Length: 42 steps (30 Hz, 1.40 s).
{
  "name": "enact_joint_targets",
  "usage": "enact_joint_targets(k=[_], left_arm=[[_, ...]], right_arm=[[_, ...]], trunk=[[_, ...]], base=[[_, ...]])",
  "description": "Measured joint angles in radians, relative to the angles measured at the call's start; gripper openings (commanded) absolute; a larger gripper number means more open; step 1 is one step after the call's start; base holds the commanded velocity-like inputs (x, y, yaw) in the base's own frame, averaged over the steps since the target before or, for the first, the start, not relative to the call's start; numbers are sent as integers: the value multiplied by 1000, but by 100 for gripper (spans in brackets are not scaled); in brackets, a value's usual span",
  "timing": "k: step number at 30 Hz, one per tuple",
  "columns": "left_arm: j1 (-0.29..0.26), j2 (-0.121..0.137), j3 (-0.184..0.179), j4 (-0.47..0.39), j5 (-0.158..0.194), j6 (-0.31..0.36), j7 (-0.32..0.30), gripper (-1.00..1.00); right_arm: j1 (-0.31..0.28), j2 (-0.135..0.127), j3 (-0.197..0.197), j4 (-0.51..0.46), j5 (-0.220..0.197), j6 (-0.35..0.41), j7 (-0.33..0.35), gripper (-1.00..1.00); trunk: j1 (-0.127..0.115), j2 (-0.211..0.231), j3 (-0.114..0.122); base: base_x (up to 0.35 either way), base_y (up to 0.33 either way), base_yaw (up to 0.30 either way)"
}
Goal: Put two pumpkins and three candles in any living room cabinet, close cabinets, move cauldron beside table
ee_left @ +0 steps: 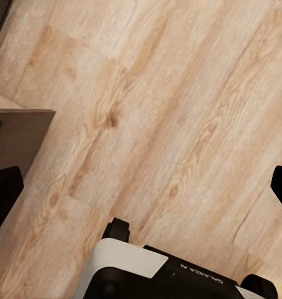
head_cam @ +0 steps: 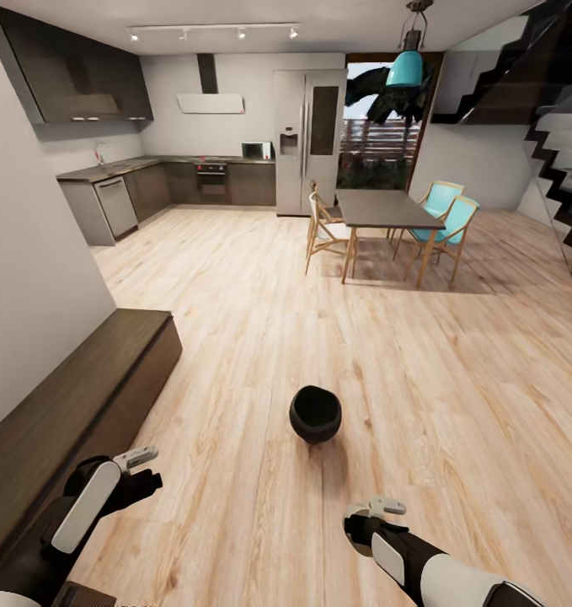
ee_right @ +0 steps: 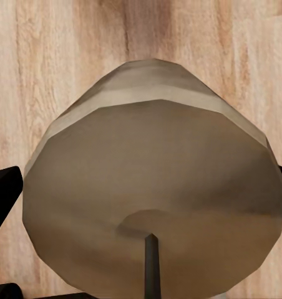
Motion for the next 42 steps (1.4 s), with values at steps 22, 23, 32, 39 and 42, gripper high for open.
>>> enact_joint_targets(k=[22, 23, 32, 39, 42], left_arm=[[0, 0, -17, -1, 0, 0, 1, 100], [0, 0, -17, -1, 0, 0, 1, 100], [0, 0, -27, -1, -1, 0, 4, 100], [0, 0, -34, -2, -1, -1, 6, 100], [0, 0, -34, -2, -1, -1, 6, 100]], right_arm=[[0, 0, 0, 0, 0, 0, -3, -100], [0, 0, 0, 0, 0, 0, -3, -100], [0, 0, 0, 0, 0, 0, -3, -100], [0, 0, 0, 1, 0, 0, -3, -100], [0, 0, 0, 1, 0, 0, -3, -100]], trunk=[[0, 0, 0], [0, 0, 0], [0, 0, 0], [0, 0, 0], [0, 0, 0]], base=[[-42, -2, 282], [0, 0, 291], [37, -10, 291], [51, -32, 291], [4, -2, 291]])
